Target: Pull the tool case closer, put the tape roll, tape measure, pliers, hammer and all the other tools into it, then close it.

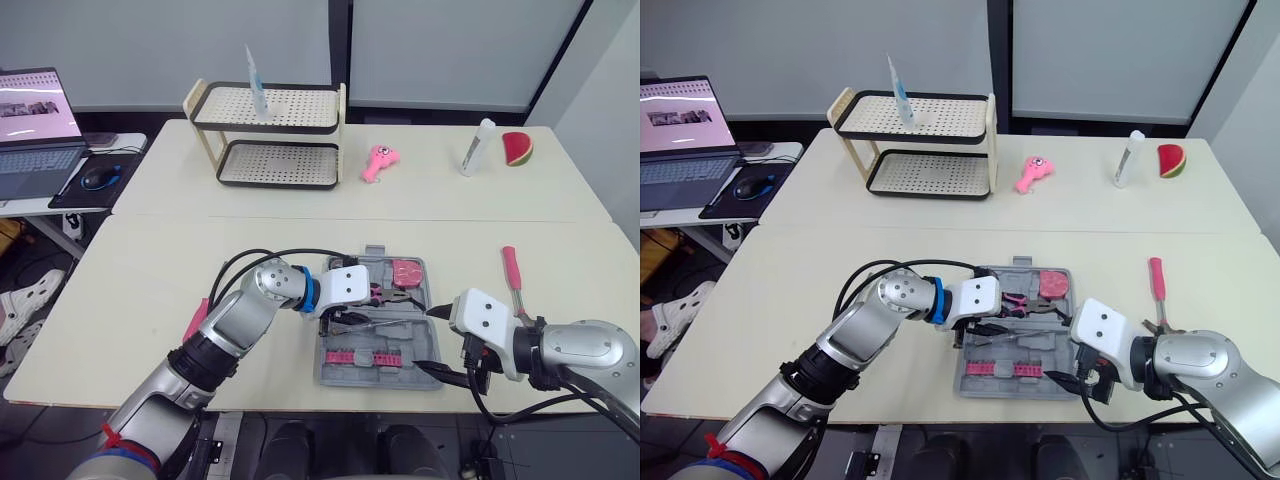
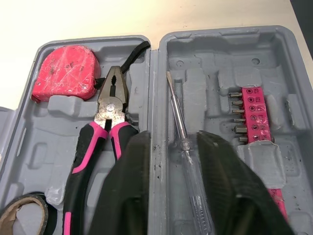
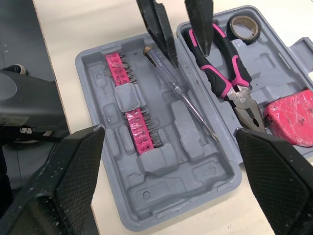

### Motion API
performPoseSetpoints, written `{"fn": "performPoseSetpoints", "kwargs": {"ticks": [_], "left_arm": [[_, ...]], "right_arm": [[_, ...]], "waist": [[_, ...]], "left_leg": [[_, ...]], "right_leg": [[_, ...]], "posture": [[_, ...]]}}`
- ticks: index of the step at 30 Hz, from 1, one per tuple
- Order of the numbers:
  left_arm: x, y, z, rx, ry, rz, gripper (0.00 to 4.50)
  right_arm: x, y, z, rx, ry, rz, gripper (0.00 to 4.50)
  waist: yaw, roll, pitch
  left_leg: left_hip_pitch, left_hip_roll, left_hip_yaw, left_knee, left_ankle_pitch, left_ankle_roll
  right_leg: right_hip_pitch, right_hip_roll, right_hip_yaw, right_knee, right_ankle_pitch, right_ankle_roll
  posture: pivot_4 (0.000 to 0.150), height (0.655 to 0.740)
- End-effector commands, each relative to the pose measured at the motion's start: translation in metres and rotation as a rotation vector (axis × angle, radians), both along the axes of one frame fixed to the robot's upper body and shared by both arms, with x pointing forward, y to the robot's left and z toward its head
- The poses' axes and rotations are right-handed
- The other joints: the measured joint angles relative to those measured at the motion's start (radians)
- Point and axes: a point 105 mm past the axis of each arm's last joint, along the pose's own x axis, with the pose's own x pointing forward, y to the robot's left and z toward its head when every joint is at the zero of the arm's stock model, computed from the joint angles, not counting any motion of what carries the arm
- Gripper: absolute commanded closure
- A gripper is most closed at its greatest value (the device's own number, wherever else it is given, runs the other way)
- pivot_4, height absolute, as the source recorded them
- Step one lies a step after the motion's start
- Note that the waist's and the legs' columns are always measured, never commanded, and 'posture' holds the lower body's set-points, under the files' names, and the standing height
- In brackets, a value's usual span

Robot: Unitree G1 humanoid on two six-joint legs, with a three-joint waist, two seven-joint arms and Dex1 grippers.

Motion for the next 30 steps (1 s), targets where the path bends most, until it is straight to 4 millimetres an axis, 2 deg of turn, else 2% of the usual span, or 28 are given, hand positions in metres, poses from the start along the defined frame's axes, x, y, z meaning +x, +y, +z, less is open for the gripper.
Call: {"fn": "performPoseSetpoints", "kwargs": {"ticks": [1, 17, 20, 23, 26, 30], "left_arm": [[-0.005, -0.004, 0.007, -0.040, 0.011, -0.001, 4.35], [-0.005, 0.000, 0.001, -0.019, -0.006, 0.004, 4.43], [-0.008, -0.001, 0.006, -0.075, 0.081, 0.041, 4.43], [-0.007, 0.000, 0.006, -0.061, 0.059, 0.048, 3.86], [-0.009, -0.001, 0.003, -0.041, 0.052, 0.038, 2.98], [-0.009, 0.002, -0.007, -0.009, 0.049, 0.056, 2.98]], "right_arm": [[-0.002, 0.004, 0.008, 0.010, -0.036, 0.018, 0.00], [-0.001, 0.005, 0.007, 0.012, -0.038, 0.014, 0.00], [-0.001, 0.005, 0.007, 0.013, -0.037, 0.013, 0.00], [-0.001, 0.005, 0.007, 0.013, -0.036, 0.014, 0.00], [-0.001, 0.005, 0.007, 0.014, -0.038, 0.014, 0.00], [-0.001, 0.006, 0.006, 0.015, -0.039, 0.015, 0.00]], "waist": [[0.000, 0.000, 0.000], [0.000, 0.000, 0.000], [0.000, 0.000, 0.000], [0.000, 0.000, 0.000], [0.000, 0.000, 0.000], [0.000, 0.000, 0.000]], "left_leg": [[0.000, 0.000, 0.000, 0.000, 0.000, 0.000], [0.000, 0.000, 0.000, 0.000, 0.000, 0.000], [0.000, 0.000, 0.000, 0.000, 0.000, 0.000], [0.000, 0.000, 0.000, 0.000, 0.000, 0.000], [0.000, 0.000, 0.000, 0.000, 0.000, 0.000], [0.000, 0.000, 0.000, 0.000, 0.000, 0.000]], "right_leg": [[0.000, 0.000, 0.000, 0.000, 0.000, 0.000], [0.000, 0.000, 0.000, 0.000, 0.000, 0.000], [0.000, 0.000, 0.000, 0.000, 0.000, 0.000], [0.000, 0.000, 0.000, 0.000, 0.000, 0.000], [0.000, 0.000, 0.000, 0.000, 0.000, 0.000], [0.000, 0.000, 0.000, 0.000, 0.000, 0.000]], "posture": [[0.150, 0.7290], [0.150, 0.7290], [0.150, 0.7290], [0.150, 0.7290], [0.150, 0.7290], [0.150, 0.7290]]}}
